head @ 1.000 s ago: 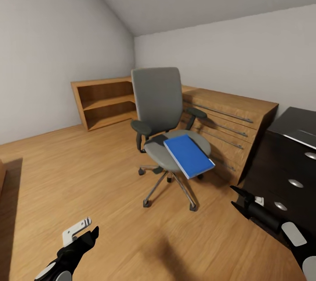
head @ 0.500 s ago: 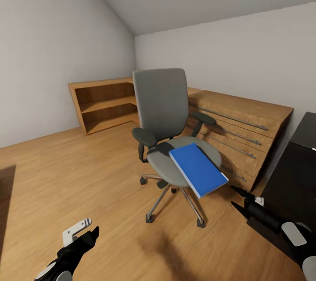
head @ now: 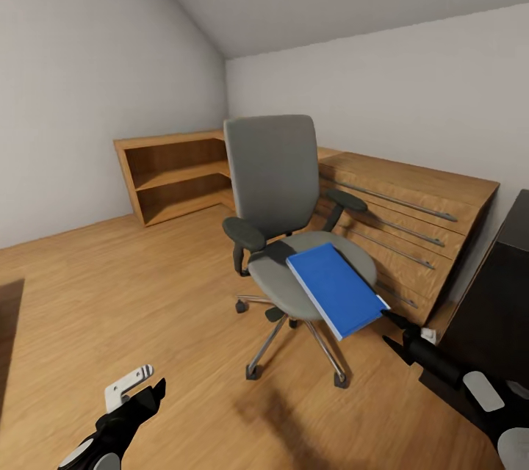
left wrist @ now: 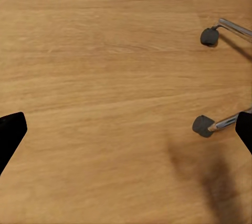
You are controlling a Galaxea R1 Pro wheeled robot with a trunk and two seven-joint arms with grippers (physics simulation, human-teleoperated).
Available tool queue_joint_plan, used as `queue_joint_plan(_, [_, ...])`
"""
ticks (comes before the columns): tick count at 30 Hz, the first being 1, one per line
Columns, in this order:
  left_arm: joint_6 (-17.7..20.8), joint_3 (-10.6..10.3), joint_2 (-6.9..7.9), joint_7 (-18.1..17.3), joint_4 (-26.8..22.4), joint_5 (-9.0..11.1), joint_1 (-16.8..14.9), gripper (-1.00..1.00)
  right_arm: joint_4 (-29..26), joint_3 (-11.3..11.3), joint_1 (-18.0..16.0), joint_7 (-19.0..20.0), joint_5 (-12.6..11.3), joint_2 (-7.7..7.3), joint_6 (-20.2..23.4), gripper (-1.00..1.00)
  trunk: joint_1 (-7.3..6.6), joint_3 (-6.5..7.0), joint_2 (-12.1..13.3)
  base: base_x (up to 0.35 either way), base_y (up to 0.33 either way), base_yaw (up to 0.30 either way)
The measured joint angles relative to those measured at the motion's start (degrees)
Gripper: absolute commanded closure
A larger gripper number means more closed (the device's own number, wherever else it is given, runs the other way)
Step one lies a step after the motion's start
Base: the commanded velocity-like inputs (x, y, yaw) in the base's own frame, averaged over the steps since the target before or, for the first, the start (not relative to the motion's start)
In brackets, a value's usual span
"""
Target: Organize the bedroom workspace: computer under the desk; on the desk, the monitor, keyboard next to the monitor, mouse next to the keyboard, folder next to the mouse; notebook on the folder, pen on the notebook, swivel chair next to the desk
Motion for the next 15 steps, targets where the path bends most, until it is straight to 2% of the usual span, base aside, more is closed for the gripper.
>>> queue_joint_plan(7, [-0.05,0.01,0.0,0.0,-0.01,0.0,0.0,-1.0,0.01,0.06,0.0,0.0,0.03,0.66,-0.19,-1.0,-0.01,0.0,0.0,0.117,0.112,0.0])
queue_joint_plan(15, [-0.01,0.0,0.0,0.02,0.0,0.0,0.0,-1.0,0.0,0.05,0.0,0.0,0.05,0.79,-0.21,-1.0,0.0,0.0,0.0,0.022,0.019,0.0])
